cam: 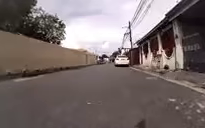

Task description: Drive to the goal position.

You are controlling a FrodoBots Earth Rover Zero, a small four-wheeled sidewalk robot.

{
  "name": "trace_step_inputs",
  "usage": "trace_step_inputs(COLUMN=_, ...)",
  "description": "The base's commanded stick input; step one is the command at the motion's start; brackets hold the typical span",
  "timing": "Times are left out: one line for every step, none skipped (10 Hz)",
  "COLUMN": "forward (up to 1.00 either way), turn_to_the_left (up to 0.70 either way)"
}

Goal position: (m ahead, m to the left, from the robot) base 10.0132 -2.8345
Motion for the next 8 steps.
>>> trace_step_inputs(forward=0.7, turn_to_the_left=0.0)
trace_step_inputs(forward=0.7, turn_to_the_left=0.0)
trace_step_inputs(forward=0.7, turn_to_the_left=0.0)
trace_step_inputs(forward=0.7, turn_to_the_left=0.0)
trace_step_inputs(forward=0.7, turn_to_the_left=0.0)
trace_step_inputs(forward=0.7, turn_to_the_left=0.0)
trace_step_inputs(forward=0.7, turn_to_the_left=0.0)
trace_step_inputs(forward=0.7, turn_to_the_left=0.0)
